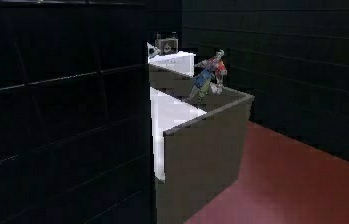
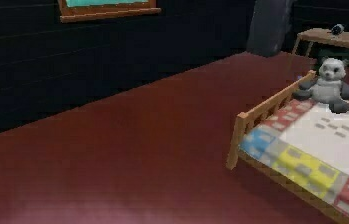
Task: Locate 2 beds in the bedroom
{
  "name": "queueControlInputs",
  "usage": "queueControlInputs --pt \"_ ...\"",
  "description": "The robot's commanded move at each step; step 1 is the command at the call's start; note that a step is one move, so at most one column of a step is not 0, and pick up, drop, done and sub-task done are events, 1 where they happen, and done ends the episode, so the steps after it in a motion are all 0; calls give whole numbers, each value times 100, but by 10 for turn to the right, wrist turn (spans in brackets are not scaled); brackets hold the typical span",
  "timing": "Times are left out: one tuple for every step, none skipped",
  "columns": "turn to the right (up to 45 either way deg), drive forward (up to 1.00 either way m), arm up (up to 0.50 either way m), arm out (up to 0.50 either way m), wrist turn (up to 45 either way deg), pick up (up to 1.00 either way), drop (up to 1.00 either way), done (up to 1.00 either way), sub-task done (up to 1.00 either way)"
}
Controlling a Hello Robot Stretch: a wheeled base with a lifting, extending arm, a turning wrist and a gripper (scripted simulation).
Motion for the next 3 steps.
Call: queueControlInputs --pt "0 10 0 0 0 0 0 0 0" --pt "-90 0 0 0 0 0 0 0 0" --pt "0 0 0 0 0 0 0 100 0"
